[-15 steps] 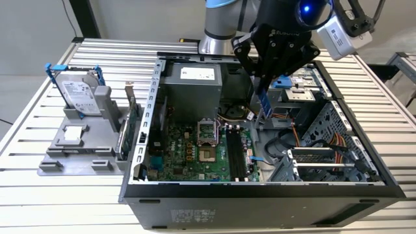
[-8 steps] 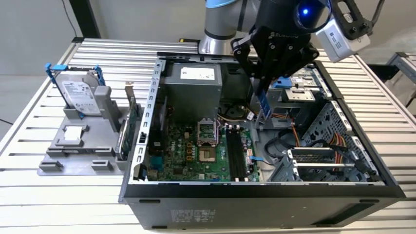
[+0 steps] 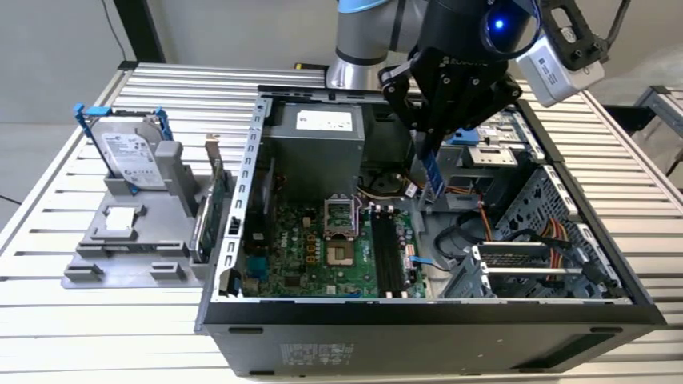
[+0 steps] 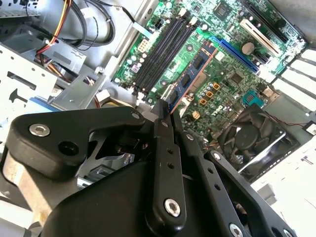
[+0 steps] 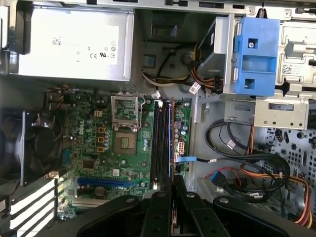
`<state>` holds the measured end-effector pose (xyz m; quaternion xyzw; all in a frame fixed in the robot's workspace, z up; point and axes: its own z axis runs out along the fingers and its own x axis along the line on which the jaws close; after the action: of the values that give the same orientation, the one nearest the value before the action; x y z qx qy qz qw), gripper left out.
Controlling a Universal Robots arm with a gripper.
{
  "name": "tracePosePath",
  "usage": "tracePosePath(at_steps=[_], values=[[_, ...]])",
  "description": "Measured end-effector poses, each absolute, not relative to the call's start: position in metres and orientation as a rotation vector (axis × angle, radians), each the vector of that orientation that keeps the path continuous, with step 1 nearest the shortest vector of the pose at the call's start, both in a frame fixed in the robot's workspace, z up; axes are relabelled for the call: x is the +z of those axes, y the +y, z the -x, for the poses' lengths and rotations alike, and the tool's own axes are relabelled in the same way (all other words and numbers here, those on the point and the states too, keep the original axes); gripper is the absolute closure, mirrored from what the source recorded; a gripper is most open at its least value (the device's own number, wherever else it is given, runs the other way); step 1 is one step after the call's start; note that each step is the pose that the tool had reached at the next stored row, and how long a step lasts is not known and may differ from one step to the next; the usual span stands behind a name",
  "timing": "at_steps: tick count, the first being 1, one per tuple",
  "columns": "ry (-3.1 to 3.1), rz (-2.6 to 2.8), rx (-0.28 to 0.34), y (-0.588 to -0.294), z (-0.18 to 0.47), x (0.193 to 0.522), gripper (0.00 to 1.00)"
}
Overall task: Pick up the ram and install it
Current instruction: 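Insert the ram into the slot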
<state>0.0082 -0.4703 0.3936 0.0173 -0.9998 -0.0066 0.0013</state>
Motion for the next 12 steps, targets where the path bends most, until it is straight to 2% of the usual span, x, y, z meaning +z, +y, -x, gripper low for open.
tracePosePath(at_steps=[12], values=[[-3.138, -0.054, -0.015, -0.4701, -0.0082, 0.3881, 1.00]])
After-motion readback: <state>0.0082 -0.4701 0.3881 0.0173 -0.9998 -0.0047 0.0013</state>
